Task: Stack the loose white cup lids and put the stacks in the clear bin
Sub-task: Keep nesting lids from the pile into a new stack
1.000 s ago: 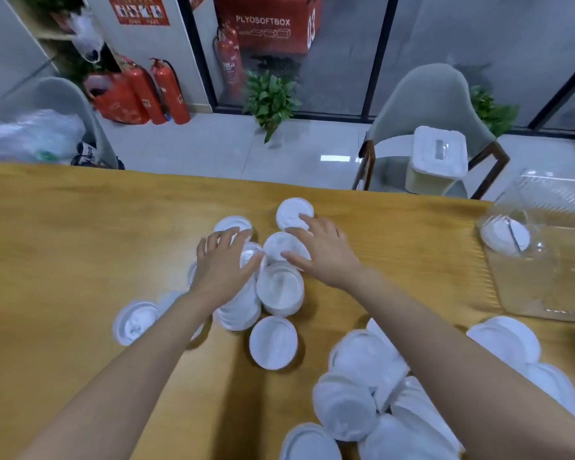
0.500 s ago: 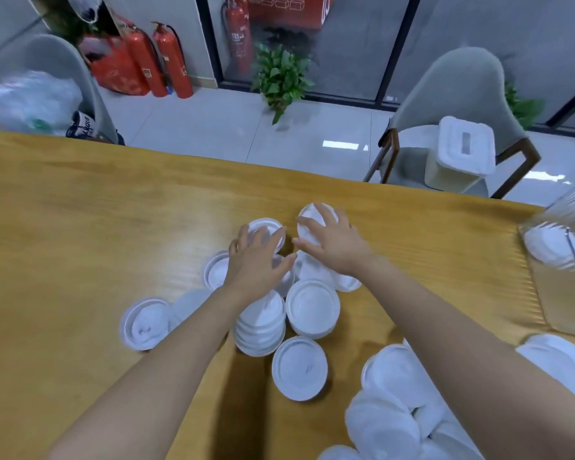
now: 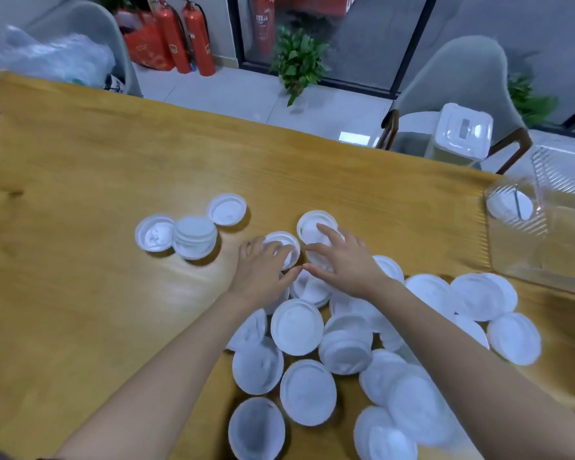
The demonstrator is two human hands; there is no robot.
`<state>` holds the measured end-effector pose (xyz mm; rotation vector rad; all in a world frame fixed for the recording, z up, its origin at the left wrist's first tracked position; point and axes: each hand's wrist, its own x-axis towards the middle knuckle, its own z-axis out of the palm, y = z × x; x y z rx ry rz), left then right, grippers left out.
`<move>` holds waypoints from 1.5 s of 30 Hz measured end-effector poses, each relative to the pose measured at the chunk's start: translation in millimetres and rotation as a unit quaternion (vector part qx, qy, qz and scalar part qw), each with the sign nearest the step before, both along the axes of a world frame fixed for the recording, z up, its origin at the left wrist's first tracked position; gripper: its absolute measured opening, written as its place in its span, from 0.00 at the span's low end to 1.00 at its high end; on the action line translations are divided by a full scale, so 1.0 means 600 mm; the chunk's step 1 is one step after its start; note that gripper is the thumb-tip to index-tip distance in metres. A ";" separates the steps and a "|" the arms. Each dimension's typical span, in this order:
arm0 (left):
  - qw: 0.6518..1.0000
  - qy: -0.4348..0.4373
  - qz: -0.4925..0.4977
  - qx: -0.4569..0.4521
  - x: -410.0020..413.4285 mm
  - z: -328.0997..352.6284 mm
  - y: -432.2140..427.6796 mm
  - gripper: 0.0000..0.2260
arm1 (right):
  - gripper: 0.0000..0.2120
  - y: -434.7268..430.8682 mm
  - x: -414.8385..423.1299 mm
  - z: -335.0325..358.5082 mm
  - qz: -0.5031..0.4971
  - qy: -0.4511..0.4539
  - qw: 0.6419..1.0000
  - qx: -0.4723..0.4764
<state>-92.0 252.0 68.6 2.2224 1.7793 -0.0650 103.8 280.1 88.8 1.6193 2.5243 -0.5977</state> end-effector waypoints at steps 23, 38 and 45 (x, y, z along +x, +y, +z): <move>0.978 0.025 0.171 0.118 -0.245 -0.014 0.000 0.28 | 0.29 0.085 -0.265 0.003 0.115 -0.029 0.991 0.068; 0.989 -0.042 0.140 -0.006 -0.186 -0.016 -0.075 0.40 | 0.50 0.012 -0.208 -0.007 0.176 -0.082 0.981 -0.008; 0.987 -0.030 0.153 -0.024 -0.131 -0.001 -0.138 0.42 | 0.57 -0.058 -0.147 -0.005 0.218 -0.080 0.973 0.017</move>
